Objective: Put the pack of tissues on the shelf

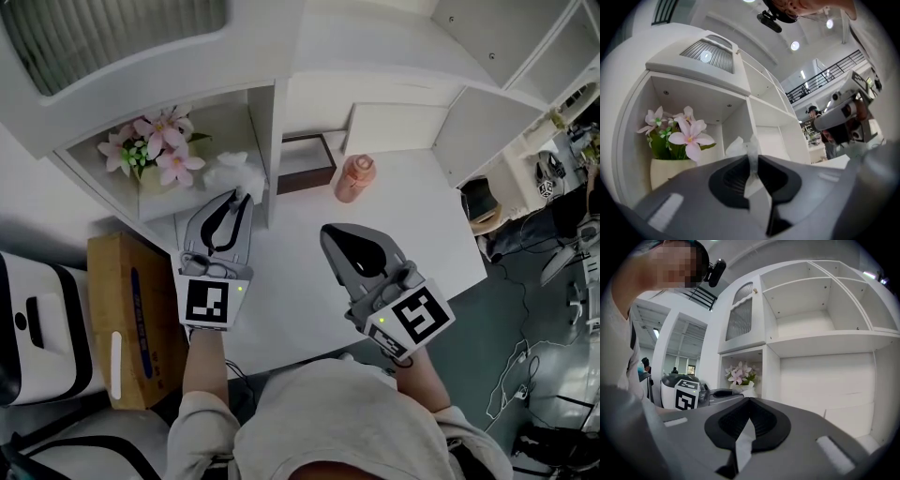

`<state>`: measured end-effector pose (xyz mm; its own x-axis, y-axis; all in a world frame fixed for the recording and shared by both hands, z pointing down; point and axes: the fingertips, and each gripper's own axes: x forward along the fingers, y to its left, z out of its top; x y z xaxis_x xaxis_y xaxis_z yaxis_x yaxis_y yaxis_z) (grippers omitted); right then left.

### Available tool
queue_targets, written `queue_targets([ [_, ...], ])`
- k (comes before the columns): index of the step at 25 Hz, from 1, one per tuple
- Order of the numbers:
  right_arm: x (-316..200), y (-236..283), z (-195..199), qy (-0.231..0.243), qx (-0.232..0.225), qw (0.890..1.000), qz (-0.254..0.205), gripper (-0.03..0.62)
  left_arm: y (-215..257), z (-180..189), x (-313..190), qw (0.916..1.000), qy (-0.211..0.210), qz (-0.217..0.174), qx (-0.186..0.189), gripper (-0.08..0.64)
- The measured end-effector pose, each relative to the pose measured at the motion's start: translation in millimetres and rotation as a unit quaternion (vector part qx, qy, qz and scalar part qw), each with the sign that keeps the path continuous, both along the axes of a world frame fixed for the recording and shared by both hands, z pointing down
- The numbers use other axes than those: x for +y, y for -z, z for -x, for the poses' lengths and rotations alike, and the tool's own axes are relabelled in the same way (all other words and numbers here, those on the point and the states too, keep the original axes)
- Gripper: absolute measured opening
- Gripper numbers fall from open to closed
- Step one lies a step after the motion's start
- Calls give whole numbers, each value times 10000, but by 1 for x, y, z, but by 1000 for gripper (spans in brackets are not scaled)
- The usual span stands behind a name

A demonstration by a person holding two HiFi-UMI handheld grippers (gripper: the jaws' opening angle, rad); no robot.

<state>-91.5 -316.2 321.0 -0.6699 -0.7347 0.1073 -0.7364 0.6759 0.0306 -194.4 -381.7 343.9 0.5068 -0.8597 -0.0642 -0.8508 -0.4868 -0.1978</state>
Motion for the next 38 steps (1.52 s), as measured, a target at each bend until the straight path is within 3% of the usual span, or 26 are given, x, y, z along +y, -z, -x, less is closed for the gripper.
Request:
queue_targets([
  [4,-1,-1,-1,-52,45,10000,10,2,-4,4,-6,9999,-29,-44,95,46],
  [20,-3,-5,4,-122,164,9998,38,2,-28,31,-40,9956,164,473,795,48],
  [29,-5,-7,5,-131,185,9997,54,2,-29,27,-48,9964,245,469,659,52],
  [38,1,-5,4,-17,88,10000,23,1,-26,30,-38,9945,278,587,821,215],
])
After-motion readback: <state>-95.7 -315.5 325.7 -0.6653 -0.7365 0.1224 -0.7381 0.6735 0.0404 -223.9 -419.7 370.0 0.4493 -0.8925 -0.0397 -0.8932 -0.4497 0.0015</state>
